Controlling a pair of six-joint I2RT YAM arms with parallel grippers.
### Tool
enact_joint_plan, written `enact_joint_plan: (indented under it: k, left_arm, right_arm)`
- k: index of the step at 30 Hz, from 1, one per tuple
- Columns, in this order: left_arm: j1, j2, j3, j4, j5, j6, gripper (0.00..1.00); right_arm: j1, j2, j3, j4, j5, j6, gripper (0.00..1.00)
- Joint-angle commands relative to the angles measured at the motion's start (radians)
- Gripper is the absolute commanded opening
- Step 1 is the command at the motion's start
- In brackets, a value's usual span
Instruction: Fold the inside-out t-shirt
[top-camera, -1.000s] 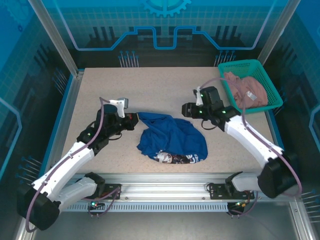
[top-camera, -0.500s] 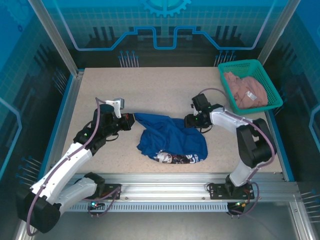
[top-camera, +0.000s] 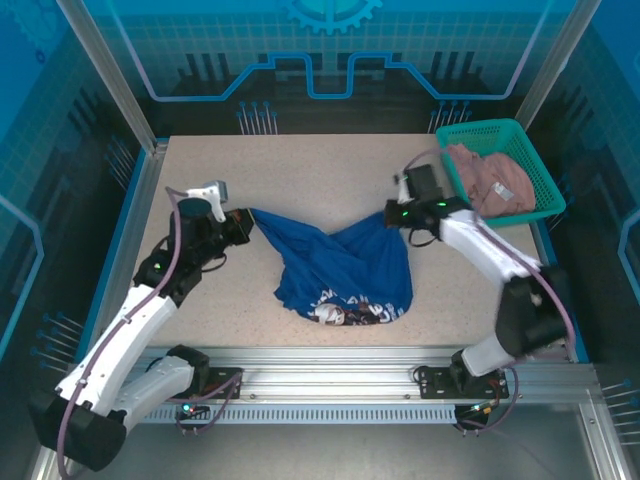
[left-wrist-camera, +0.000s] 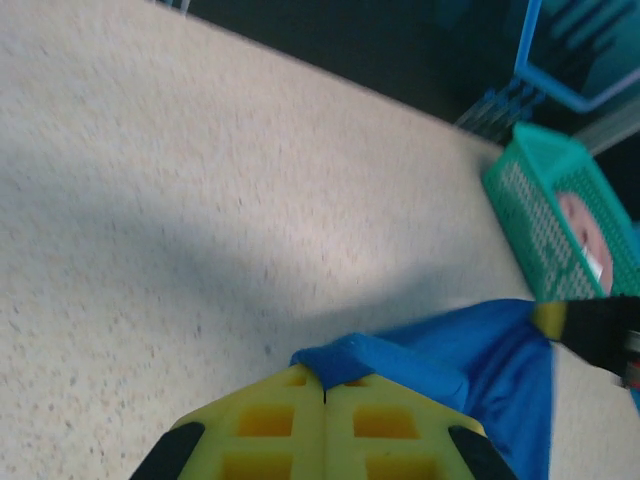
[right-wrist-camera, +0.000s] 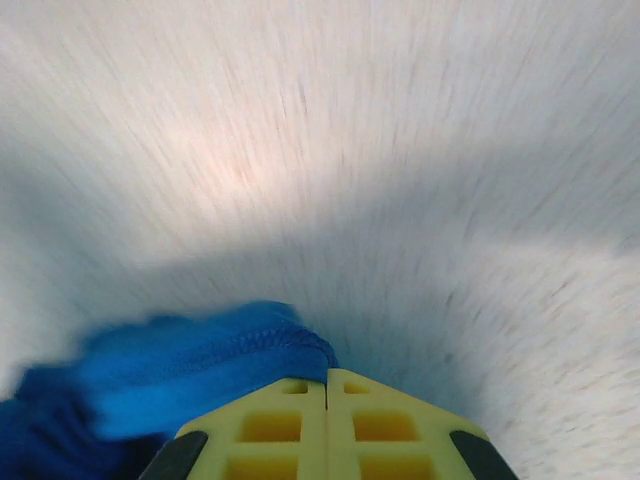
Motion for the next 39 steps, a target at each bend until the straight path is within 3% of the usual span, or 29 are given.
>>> enact_joint_plan:
  k: [1,8,13,15,18,20,24,28,32,39]
  left_arm:
    - [0.061,-0.027,0.126,0.041,-0.040,-0.039,0.00]
    - [0.188,-0.025,0.337,0.001,-0.047,-0.019,0.00]
    - [0.215,-0.046,0.359,-0.091,-0.036,0.030,0.00]
    - [0.225,-0.067,0.310,-0.132,-0.046,0.044,0.00]
    - [0.275,-0.095,0.244,-0.179,-0.036,0.054,0.00]
    - [0.311,-0.098,0.217,-0.192,0.001,0.052,0.00]
    - [0.327,-0.079,0.175,-0.219,0.056,0.052,0.00]
    - [0.327,-0.083,0.126,-0.208,0.094,0.048,0.00]
    - [0.327,-0.083,0.106,-0.205,0.111,0.054,0.00]
    - [0.327,-0.074,0.082,-0.182,0.144,0.051,0.00]
  right_arm:
    - [-0.046,-0.181,0.034,0.050,0.035,0.019,0.00]
    - [-0.072,-0.396,0.029,0.005,0.094,-0.008,0.00]
    - [-0.062,-0.512,-0.126,-0.047,0.040,0.051,0.00]
    - [-0.009,-0.531,-0.233,-0.032,-0.020,0.112,0.09]
    - [0.123,-0.503,-0.354,-0.032,0.007,0.163,0.32]
    - [0.153,-0.470,-0.389,-0.044,0.059,0.168,0.46]
    - [0.146,-0.396,-0.410,-0.028,0.102,0.152,0.57]
    - [0.163,-0.275,-0.382,-0.037,0.055,0.138,0.69]
    - [0.273,-0.193,-0.354,-0.064,0.064,0.137,0.74]
    - [0.475,-0.119,-0.394,-0.020,0.142,0.316,0.71]
